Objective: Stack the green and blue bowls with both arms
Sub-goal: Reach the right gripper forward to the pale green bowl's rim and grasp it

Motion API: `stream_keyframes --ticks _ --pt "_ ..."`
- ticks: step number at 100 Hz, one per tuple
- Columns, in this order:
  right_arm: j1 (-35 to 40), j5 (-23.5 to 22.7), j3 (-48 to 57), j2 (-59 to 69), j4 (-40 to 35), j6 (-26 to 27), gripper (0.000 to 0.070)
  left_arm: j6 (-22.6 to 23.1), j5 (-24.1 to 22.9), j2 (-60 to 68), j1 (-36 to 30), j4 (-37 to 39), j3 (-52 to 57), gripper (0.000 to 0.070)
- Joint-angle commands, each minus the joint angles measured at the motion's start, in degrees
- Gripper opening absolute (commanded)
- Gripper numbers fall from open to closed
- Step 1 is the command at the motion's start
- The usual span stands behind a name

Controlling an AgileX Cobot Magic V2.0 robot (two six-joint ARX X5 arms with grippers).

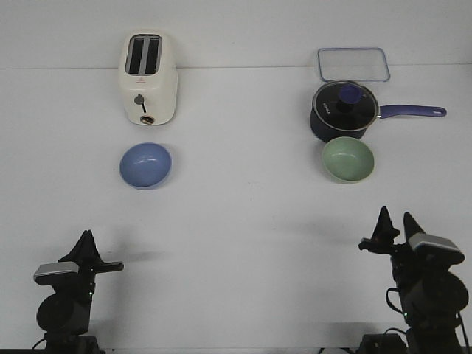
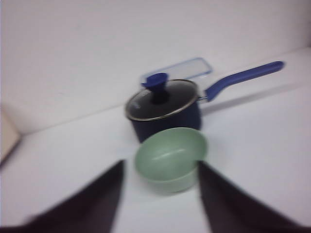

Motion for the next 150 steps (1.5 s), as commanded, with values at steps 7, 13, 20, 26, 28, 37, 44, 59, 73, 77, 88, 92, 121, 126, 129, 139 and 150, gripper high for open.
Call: stream_keyframes --ticks 7,13,20,26,28,37,44,59,73,77,88,92,121,126,129,139,150 --pt "-0.3 3.6 8.1 12.0 -3.5 -2.9 0.0441 0.3 0.1 -0.1 0.0 0.9 -1.2 0.0015" --pt "-0.7 3.8 10.8 18.0 -3.8 -3.1 0.0440 0.3 0.1 -0.1 0.0 0.9 -1.2 0.0015" --pt "-1.8 3.7 13.7 25.3 -3.8 -3.1 0.0440 0.3 0.1 -0.1 0.0 0.9 -1.2 0.0015" --pt "-3.2 2.8 16.2 32.0 -3.3 -3.6 0.0439 0.3 0.1 -0.1 0.0 0.9 -1.2 0.0015" --pt "-3.7 2.7 17.1 34.2 -3.1 -3.8 0.0439 0.3 0.1 -0.1 0.0 0.9 -1.2 0.0015" --pt "-6.0 -0.3 21.2 43.7 -2.4 -4.0 0.0439 0.3 0.1 -0.1 0.0 0.9 -1.2 0.0015" --pt "-7.9 -2.3 25.3 51.5 -2.4 -4.3 0.0439 0.3 0.1 -0.1 0.0 0.9 -1.2 0.0015" --pt "-10.6 -7.2 32.9 64.8 -2.5 -4.6 0.0438 0.3 0.1 -0.1 0.0 0.9 -1.2 0.0015" --pt "-11.5 -10.7 37.4 73.9 -2.3 -4.5 0.0438 0.3 0.1 -0.1 0.0 0.9 -1.2 0.0015" --pt "-11.5 -11.0 38.1 75.6 -2.1 -4.5 0.0437 0.3 0.1 -0.1 0.0 0.9 -1.2 0.0015" --pt "-11.5 -12.2 38.5 79.3 -0.6 -4.6 0.0389 0.3 0.1 -0.1 0.0 0.9 -1.2 0.0015" --pt "-11.5 -12.2 38.5 80.1 -0.5 -4.5 0.0345 0.3 0.1 -0.1 0.0 0.9 -1.2 0.0015" --pt "-11.7 -13.9 38.5 79.3 -1.5 -4.6 0.0000 0.3 0.1 -0.1 0.0 0.9 -1.2 0.0015" --pt "-11.8 -15.4 38.5 77.5 -2.9 -5.0 0.0000 0.3 0.1 -0.1 0.0 0.9 -1.2 0.0015" --pt "-11.9 -16.5 38.5 76.1 -4.0 -5.5 0.0000 0.3 0.1 -0.1 0.0 0.9 -1.2 0.0015" --pt "-11.6 -17.9 38.1 71.1 -7.1 -5.5 0.0000 0.3 0.1 -0.1 0.0 0.9 -1.2 0.0015" --pt "-9.6 -18.7 34.8 62.5 -8.7 -5.5 0.0000 0.3 0.1 -0.1 0.0 0.9 -1.2 0.0015"
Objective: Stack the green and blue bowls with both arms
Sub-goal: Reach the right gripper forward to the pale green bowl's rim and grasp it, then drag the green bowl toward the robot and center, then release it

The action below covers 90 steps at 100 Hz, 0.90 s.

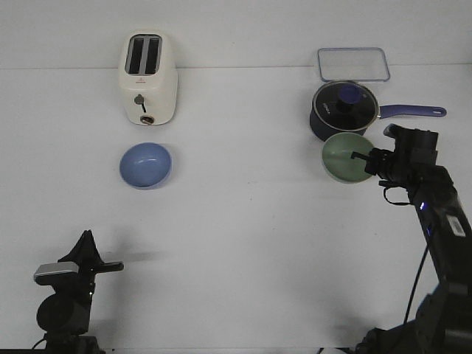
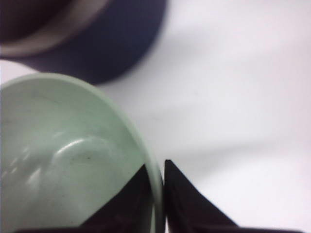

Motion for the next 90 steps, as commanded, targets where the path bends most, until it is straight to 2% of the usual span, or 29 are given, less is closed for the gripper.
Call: stream_keyframes --ticks 1,16,33,44,50,71,90 --pt "1.6 -1.2 -1.8 -5.0 -0.5 -0.8 0.0000 0.3 0.1 -0.1 0.0 0.9 -1.2 0.0015" --pt "9.4 -1.7 -11.2 -19.1 -0.9 0.8 0.0000 0.3 0.1 -0.1 0.0 0.9 -1.2 0.0015" --pt "24.0 -0.9 -22.9 -30.9 0.2 5.7 0.0000 0.3 0.1 -0.1 0.0 0.9 -1.2 0.0015" --pt "34.3 6.3 -28.2 -33.2 0.4 8.0 0.0000 0.3 0.1 -0.1 0.0 0.9 -1.2 0.0015" --pt "38.2 8.6 -30.1 -32.9 0.8 9.0 0.0000 0.3 0.1 -0.1 0.0 0.9 -1.2 0.0015" --pt "45.2 13.0 -32.5 -28.3 3.7 10.9 0.0000 0.3 0.1 -0.1 0.0 0.9 -1.2 0.0015" --pt "46.1 13.6 -32.5 -24.2 5.4 10.3 0.0000 0.3 0.1 -0.1 0.0 0.9 -1.2 0.0015"
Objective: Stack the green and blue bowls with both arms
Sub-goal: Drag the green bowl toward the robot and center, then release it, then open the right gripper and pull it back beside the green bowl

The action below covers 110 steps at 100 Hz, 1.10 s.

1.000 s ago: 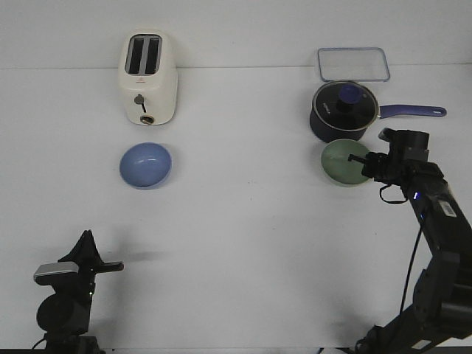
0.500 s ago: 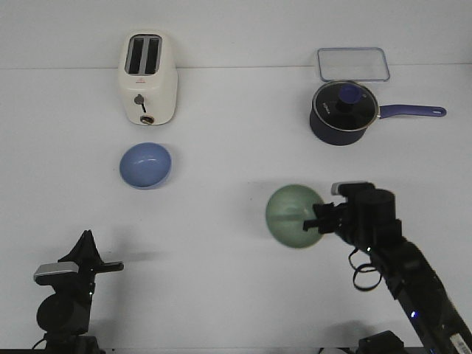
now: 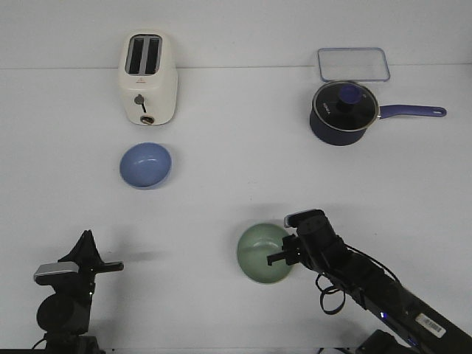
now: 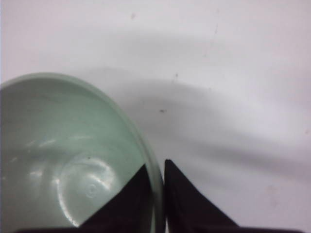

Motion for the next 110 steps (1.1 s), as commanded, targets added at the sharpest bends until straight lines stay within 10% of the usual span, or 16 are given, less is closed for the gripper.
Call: stream_keyframes --ticks 1,17,49,70,110 --pt "0.5 0.4 0.6 1.4 0.7 0.5 0.0000 0.3 0.1 -0.1 0.0 0.9 -1.2 0.0015" --pt "0.5 0.4 0.6 3.0 0.5 -0.8 0.0030 0.3 0.1 -0.1 0.0 0.9 -1.2 0.0015" --pt "0.5 0.4 0.6 2.3 0.2 -2.1 0.0395 0.3 0.1 -0.1 0.0 0.9 -1.2 0.0015" --pt "1.2 2.3 0.6 -7.8 0.0 -4.9 0.0401 0.3 0.1 -0.1 0.0 0.9 -1.2 0.0015" --pt "12.7 20.1 -7.2 -38.4 2.1 -9.7 0.0399 -1.7 0.2 -0.1 0.0 0.9 -1.2 0.0015"
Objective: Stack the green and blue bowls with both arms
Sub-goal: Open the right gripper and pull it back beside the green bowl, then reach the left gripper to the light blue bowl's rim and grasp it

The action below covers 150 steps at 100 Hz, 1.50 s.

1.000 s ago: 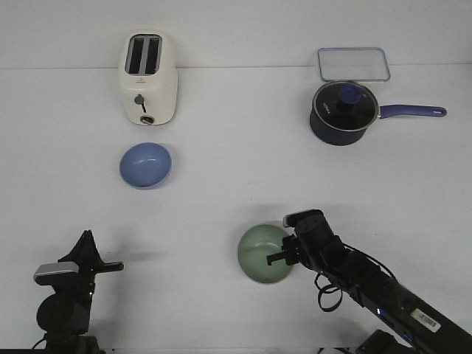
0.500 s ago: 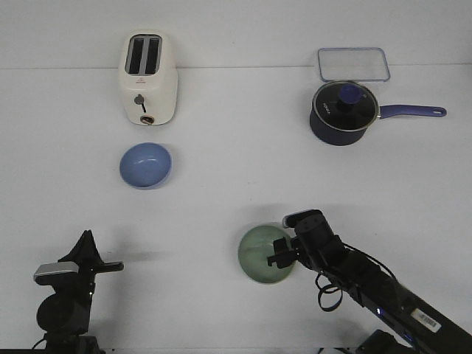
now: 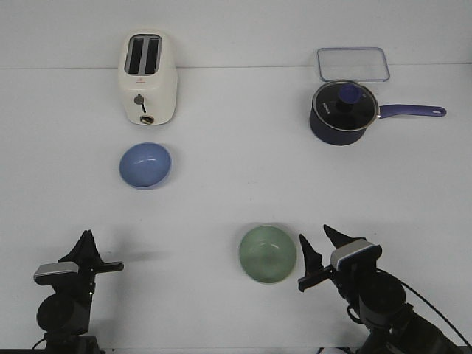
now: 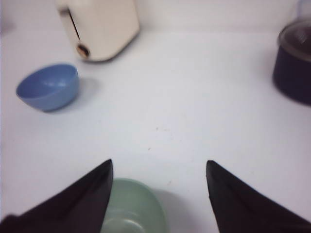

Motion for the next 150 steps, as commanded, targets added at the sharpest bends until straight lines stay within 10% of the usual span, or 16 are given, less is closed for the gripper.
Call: stream_keyframes --ticks 1,15,53,73,88,150 --pt "1.4 1.1 -1.5 -1.7 -0.1 -2.0 0.0399 -2.1 0.2 -0.1 0.0 0.9 -1.2 0.0015" --pt "1.8 1.1 -3.6 -5.3 -0.3 -2.0 0.0399 -12.1 0.2 -0.1 0.0 0.8 -1.2 0.0015" --pt "1.8 0.9 -3.7 -5.5 -0.3 -1.9 0.0399 -21.4 3.0 2.6 0.0 0.7 6.3 0.0011" --pt "1.8 0.9 -3.7 -5.5 -0.3 -1.8 0.0399 -16.2 4.4 22.1 0.0 -6.6 23.8 0.0035" --pt "1.8 0.9 -3.7 -5.5 -0.3 -1.8 0.0399 -13.4 7.5 42.0 0.0 -11.3 37.8 0.0422" --pt "1.8 0.9 -3.7 -5.5 -0.3 -1.9 0.0399 -11.6 10.6 98.2 0.1 -21.2 70.0 0.0421"
